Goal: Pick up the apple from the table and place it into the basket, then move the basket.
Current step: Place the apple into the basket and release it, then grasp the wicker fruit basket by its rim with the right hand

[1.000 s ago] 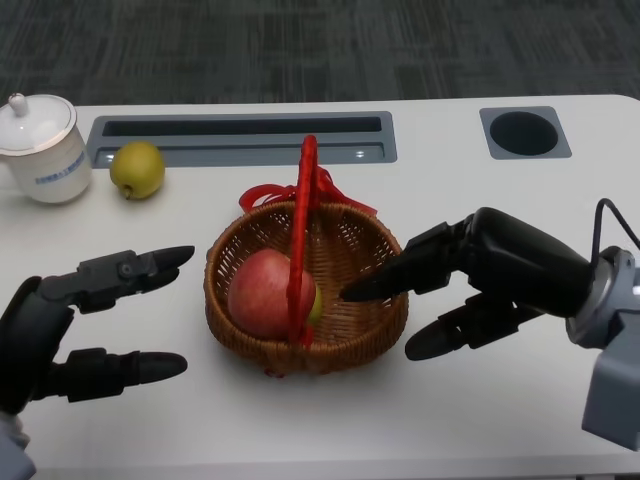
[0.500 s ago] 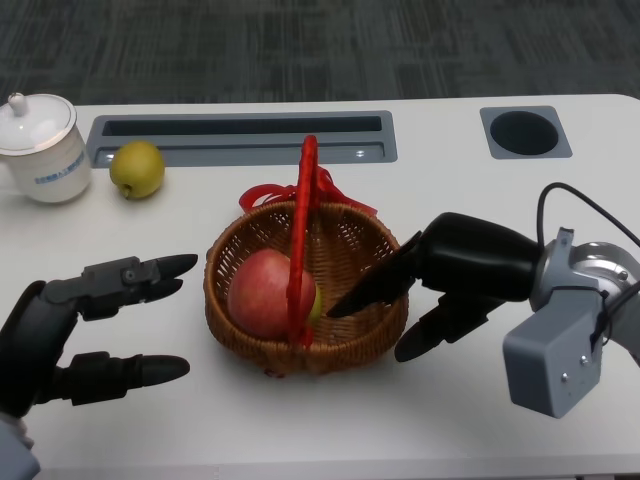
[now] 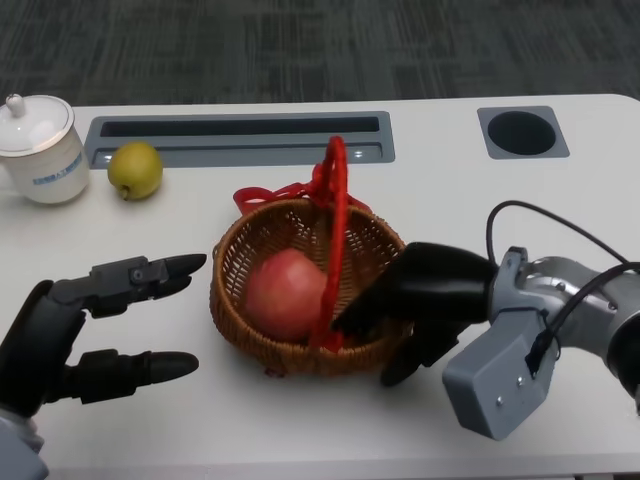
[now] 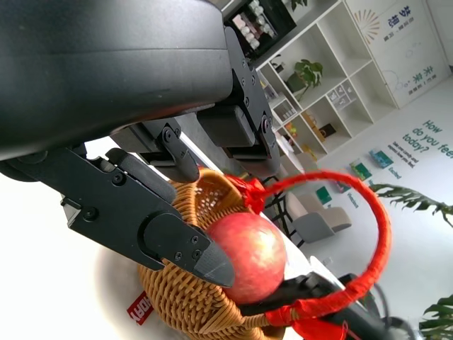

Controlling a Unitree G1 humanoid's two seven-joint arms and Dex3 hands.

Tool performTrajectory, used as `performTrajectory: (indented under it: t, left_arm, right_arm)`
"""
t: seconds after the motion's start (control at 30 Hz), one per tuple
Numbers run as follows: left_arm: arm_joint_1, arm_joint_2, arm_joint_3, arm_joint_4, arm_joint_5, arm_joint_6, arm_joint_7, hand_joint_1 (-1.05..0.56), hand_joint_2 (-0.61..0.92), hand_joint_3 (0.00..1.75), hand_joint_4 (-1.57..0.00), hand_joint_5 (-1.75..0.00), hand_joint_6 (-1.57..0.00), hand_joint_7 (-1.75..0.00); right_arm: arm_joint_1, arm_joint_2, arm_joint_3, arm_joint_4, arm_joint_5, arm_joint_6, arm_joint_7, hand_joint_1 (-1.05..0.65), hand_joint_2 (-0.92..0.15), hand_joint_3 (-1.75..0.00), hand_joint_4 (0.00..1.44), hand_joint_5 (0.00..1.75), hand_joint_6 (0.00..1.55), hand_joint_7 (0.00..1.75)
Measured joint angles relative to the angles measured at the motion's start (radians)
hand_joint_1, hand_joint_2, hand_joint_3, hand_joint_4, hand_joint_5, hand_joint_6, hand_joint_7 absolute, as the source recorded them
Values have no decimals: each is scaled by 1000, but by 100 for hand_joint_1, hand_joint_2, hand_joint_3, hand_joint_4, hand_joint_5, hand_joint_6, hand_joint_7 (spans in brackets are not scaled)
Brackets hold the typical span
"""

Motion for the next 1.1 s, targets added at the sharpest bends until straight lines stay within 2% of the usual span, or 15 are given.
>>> performTrajectory:
  t: [0.13, 0.23, 0.37, 0.57, 0.63, 0.73, 0.8, 0.9, 1.0, 1.1]
  left_arm:
    - [0, -3, 9, -8, 7, 0, 12, -43, 76, 0, -89, -1, -81, -1]
    - [0, -8, 14, -14, 16, 0, 23, -44, 77, 1, -89, -1, -82, -1]
    - [1, -13, 16, -25, 30, 0, 37, -45, 78, 1, -90, -1, -82, -1]
    - [1, -15, 17, -30, 30, 0, 42, -43, 79, 1, -92, -1, -83, -1]
    - [1, -17, 17, -30, 30, -1, 43, -41, 80, 1, -92, -2, -84, -1]
    - [0, -20, 18, -28, 30, -3, 45, -37, 80, 1, -93, -2, -85, -1]
    - [-1, -21, 19, -24, 30, -4, 46, -35, 81, 1, -94, -2, -86, -1]
    - [-5, -25, 21, -18, 30, -11, 51, -32, 81, 0, -94, -2, -87, -2]
    - [-16, -29, 26, 0, 31, -35, 61, -30, 81, 0, -96, -2, -88, -2]
    - [-29, -30, 32, 16, 38, -59, 75, -29, 82, 0, -97, -2, -89, -2]
  right_arm:
    - [-11, 12, 55, 15, -61, 29, -96, -42, -91, -15, 106, 7, 84, 2]
    - [-25, 14, 87, 22, -95, 45, -152, -37, -92, -22, 107, 6, 88, 3]
    - [-37, 16, 104, 25, -106, 56, -173, -34, -92, -17, 102, 3, 95, 4]
    - [-44, 16, 105, 26, -107, 66, -188, -30, -91, -9, 110, 6, 108, 7]
    - [-47, 16, 105, 26, -108, 79, -196, -27, -89, -5, 108, 5, 109, 6]
    - [-60, 13, 99, 27, -105, 106, -195, -22, -88, -2, 104, 3, 107, 4]
    - [-68, 8, 89, 27, -96, 116, -190, -20, -88, -2, 104, 3, 98, 1]
    - [-74, 1, 71, 29, -79, 118, -177, -27, -88, -2, 106, 4, 87, 1]
    - [-75, -2, 58, 33, -59, 110, -159, -38, -77, -1, 99, 1, 90, 2]
    - [-75, -5, 50, 35, -39, 104, -129, -26, -81, -3, 98, 1, 92, 2]
